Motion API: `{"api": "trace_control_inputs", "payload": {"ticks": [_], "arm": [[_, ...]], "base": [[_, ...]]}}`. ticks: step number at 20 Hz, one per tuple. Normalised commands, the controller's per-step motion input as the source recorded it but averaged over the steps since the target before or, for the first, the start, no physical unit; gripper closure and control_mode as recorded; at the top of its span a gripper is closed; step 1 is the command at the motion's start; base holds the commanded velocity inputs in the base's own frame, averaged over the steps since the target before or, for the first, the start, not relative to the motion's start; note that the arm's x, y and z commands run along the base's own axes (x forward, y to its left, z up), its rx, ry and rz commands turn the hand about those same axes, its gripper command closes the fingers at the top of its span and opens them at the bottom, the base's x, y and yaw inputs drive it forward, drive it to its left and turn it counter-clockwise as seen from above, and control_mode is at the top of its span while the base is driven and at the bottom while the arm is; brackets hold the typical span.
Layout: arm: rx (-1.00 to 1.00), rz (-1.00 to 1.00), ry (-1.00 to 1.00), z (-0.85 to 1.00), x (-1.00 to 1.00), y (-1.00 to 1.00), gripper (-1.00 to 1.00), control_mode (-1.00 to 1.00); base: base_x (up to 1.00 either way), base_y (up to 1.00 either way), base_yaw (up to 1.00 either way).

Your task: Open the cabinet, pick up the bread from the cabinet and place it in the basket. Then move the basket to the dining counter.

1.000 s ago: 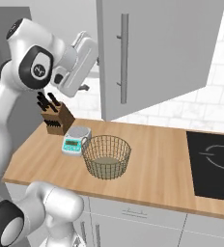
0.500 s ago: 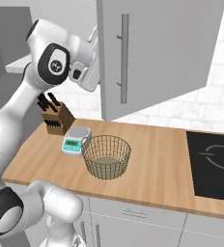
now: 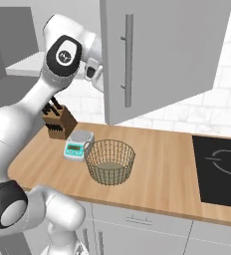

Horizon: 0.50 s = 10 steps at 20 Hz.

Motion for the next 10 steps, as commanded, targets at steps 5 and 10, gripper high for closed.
{"api": "trace_control_inputs", "payload": {"ticks": [5, 10], "arm": [[0.00, -0.19, -0.07, -0.01, -0.09, -0.87, -1.00, -1.00], [0.00, -0.15, -0.05, -0.01, -0.20, -1.00, -1.00, -1.00]], "base": [[0.00, 0.00, 0.00], [0.00, 0.00, 0.00]]}}
